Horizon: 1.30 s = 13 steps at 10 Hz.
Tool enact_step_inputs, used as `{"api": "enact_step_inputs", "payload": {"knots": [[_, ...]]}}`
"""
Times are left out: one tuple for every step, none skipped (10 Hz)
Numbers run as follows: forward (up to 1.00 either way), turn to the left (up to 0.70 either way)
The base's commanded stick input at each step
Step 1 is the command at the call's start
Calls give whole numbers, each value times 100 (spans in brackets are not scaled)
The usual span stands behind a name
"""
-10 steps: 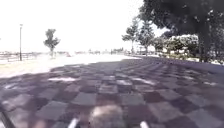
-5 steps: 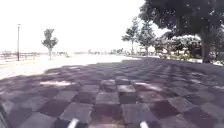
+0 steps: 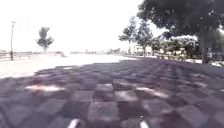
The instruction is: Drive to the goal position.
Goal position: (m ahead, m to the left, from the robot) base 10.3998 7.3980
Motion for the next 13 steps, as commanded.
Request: {"api": "enact_step_inputs", "payload": {"knots": [[70,0],[70,0],[70,0],[70,0],[70,0],[70,0],[70,0],[70,0],[70,0],[70,0],[70,0],[70,0],[70,0]]}}
